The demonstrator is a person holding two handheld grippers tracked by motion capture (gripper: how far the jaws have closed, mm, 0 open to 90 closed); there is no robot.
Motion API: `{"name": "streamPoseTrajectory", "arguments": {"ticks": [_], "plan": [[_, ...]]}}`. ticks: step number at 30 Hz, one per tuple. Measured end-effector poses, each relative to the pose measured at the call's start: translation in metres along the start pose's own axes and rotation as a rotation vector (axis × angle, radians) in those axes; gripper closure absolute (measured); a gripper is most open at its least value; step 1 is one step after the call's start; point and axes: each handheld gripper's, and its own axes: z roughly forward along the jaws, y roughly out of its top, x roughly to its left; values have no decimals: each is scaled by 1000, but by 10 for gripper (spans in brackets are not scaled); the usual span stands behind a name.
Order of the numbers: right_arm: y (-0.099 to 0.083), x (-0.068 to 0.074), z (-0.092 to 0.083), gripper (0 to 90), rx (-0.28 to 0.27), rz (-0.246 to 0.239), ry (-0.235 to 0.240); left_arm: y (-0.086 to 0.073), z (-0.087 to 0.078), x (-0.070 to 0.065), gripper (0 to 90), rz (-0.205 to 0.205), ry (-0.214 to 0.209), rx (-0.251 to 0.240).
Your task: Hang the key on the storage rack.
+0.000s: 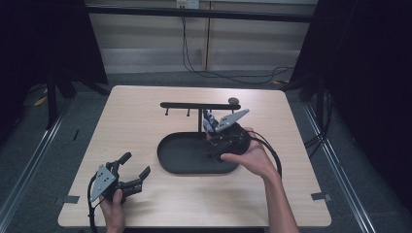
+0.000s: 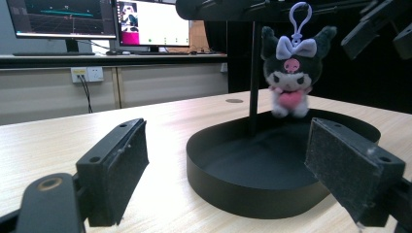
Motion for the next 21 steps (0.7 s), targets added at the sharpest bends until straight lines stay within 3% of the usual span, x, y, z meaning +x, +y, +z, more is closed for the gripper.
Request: {"name": "streamPoseTrajectory", "arguments": {"ticks": [5,10,14,19,21], "plan": [[-27,11,-2,265,-113,75,-70,0,0,0,152,0,1,0],[-57,24,8,151,-160,115,-139,0,0,0,153,0,3,0],[-82,32,12,144,-285,163,-180,0,0,0,153,0,4,0],[-112,36,18,160,-380,213,-340,0,0,0,153,0,3,0],[-124,41,23,180,-402,203,-447,0,0,0,153,0,3,0]]}}
